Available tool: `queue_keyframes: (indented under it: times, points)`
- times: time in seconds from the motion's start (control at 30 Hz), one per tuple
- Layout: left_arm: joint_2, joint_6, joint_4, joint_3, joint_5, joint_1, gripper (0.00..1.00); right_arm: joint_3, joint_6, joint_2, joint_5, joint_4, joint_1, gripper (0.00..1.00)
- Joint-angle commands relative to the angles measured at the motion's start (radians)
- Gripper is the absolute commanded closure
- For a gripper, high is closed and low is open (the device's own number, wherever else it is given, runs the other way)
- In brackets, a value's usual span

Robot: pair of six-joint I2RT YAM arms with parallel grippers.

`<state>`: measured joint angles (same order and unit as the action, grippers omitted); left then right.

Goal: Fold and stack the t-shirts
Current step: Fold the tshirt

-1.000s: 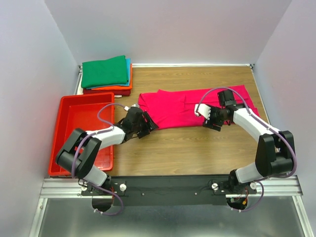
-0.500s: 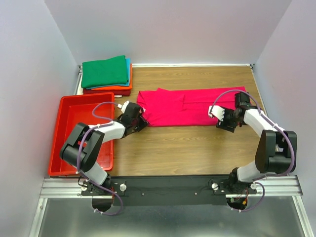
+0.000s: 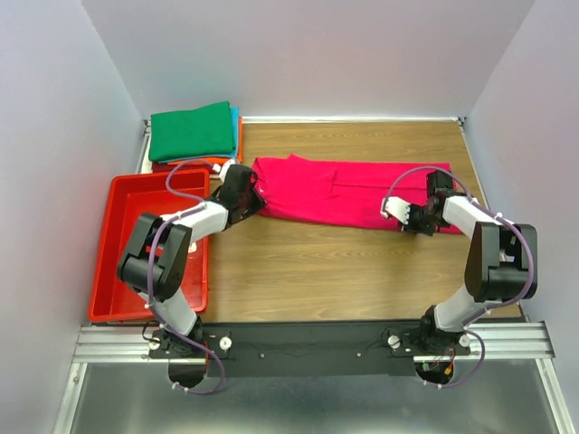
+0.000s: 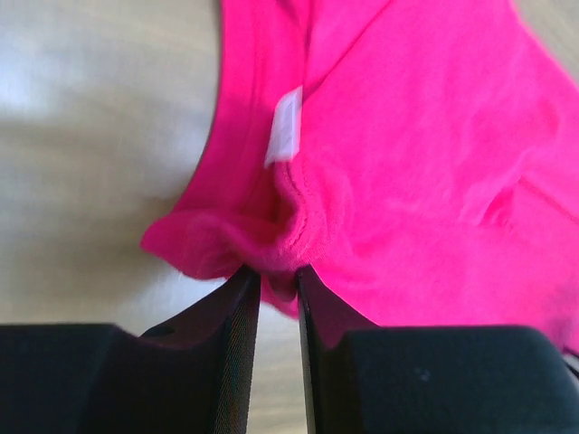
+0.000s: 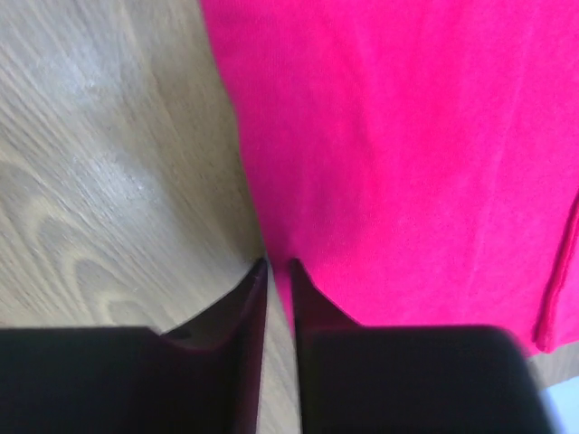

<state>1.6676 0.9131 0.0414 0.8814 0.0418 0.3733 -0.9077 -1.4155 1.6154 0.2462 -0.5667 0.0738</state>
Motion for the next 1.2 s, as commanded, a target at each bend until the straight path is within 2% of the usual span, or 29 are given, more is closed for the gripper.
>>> queue_keyframes:
  times: [0.0, 0.03, 0.07, 0.17, 0.33, 0.4, 0.47, 0.5, 0.6, 0.83, 0.87, 0.97, 1.1, 1.13, 1.17]
  points:
    - [0.072, -0.124, -0.063, 0.111, 0.055, -0.033, 0.7, 0.069, 0.018, -0.043, -0.058, -0.004, 0.004, 0.83]
    - [0.086, -0.135, -0.072, 0.132, 0.053, -0.036, 0.7, 0.084, 0.021, -0.063, -0.059, -0.004, 0.006, 0.85]
    - [0.101, -0.144, -0.081, 0.177, 0.053, -0.04, 0.7, 0.099, 0.024, -0.101, -0.056, -0.007, 0.004, 0.91]
    - [0.159, -0.175, -0.103, 0.255, 0.017, -0.053, 0.7, 0.159, 0.003, -0.201, -0.035, -0.085, 0.004, 0.95]
    - [0.268, -0.198, -0.141, 0.404, -0.014, -0.056, 0.73, 0.269, -0.033, -0.389, 0.025, -0.234, -0.002, 0.97]
    - [0.287, -0.215, -0.155, 0.427, -0.037, -0.056, 0.76, 0.283, -0.022, -0.478, 0.05, -0.265, -0.005, 0.96]
    - [0.279, -0.223, -0.15, 0.423, -0.08, -0.054, 0.76, 0.291, -0.002, -0.521, 0.065, -0.265, -0.005, 0.82]
    - [0.252, -0.223, -0.146, 0.41, -0.098, -0.054, 0.76, 0.283, 0.039, -0.547, 0.071, -0.256, -0.005, 0.75]
    - [0.157, -0.217, -0.109, 0.315, -0.102, -0.054, 0.76, 0.216, 0.128, -0.525, 0.111, -0.248, -0.005, 0.61]
    - [-0.032, -0.209, -0.074, 0.098, -0.144, -0.054, 0.73, 0.046, 0.289, -0.341, 0.196, -0.194, -0.003, 0.54]
    - [-0.073, -0.209, -0.061, 0.076, -0.157, -0.054, 0.71, 0.033, 0.305, -0.324, 0.203, -0.188, -0.003, 0.48]
    - [-0.147, -0.195, -0.023, -0.018, -0.22, -0.054, 0.67, 0.001, 0.339, -0.281, 0.206, -0.173, -0.003, 0.41]
    - [-0.361, -0.142, 0.057, -0.165, -0.296, -0.054, 0.64, -0.005, 0.354, -0.244, 0.202, -0.159, -0.003, 0.39]
    - [-0.403, -0.122, 0.073, -0.198, -0.307, -0.054, 0.55, -0.002, 0.351, -0.239, 0.2, -0.156, -0.003, 0.39]
    - [-0.442, -0.103, 0.087, -0.263, -0.307, -0.054, 0.33, 0.004, 0.352, -0.236, 0.203, -0.153, -0.003, 0.39]
